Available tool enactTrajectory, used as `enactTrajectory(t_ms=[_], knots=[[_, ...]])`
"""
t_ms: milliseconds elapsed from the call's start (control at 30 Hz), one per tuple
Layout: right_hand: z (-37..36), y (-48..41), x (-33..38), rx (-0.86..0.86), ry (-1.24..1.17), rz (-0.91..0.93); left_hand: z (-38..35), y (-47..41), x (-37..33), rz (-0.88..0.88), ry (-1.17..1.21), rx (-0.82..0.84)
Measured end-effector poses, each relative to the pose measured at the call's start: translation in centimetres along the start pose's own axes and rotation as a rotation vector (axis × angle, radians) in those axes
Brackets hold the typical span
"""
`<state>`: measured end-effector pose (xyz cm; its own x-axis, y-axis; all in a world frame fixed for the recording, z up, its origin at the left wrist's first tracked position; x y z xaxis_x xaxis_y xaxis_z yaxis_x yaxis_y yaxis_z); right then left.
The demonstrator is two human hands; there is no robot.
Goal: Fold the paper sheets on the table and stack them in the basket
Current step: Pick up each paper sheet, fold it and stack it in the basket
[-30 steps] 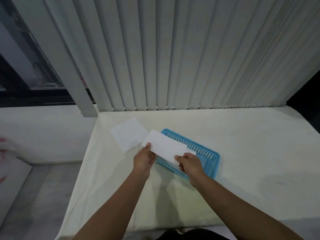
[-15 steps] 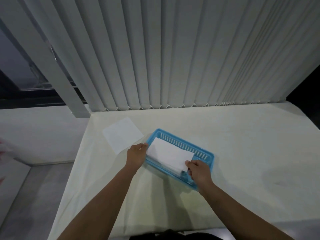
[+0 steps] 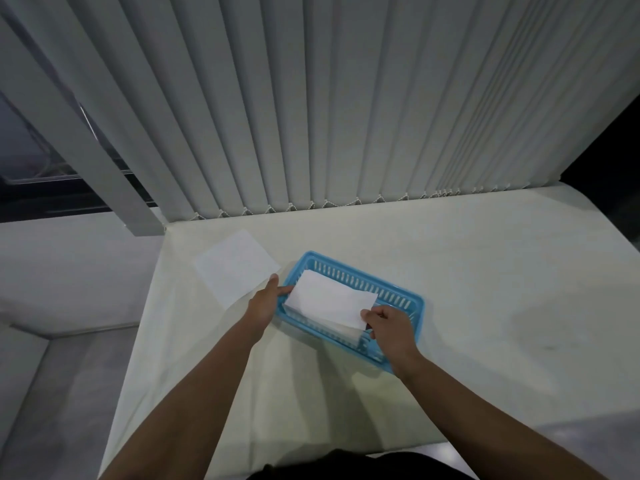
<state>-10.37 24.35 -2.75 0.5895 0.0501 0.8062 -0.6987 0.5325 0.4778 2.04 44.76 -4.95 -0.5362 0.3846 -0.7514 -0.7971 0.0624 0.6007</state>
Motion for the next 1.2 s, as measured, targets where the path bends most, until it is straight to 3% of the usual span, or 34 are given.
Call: enactTrajectory(t_ms=[1033,1100,1200], knots=[[-0.7,-0.4,0.1,0.005,0.122,0.025,-0.1,0.8,-0.7,-0.004,0.011,0.043],[-0.4,-0.4,-0.2,-0.067,0.149,0.020,0.1,0.7,-0.9,-0.060,-0.023,0.000],[0.2,-0.4,-0.4,-0.141,0.295,0.048,0.4,0.2,-0.9,-0.292,-0.192,-0.166]])
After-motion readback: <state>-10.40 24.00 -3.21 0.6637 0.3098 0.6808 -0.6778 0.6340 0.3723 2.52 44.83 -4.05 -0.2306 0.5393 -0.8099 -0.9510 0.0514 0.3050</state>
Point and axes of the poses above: each hand's wrist, its own y-axis away from the middle knuckle, its own z-axis out of the back of the hand, x = y × z, the point moved 2 cm from there along -y, towards the middle knuckle, and after that the axes turned 4 degrees about y, right-handed, at the moved point
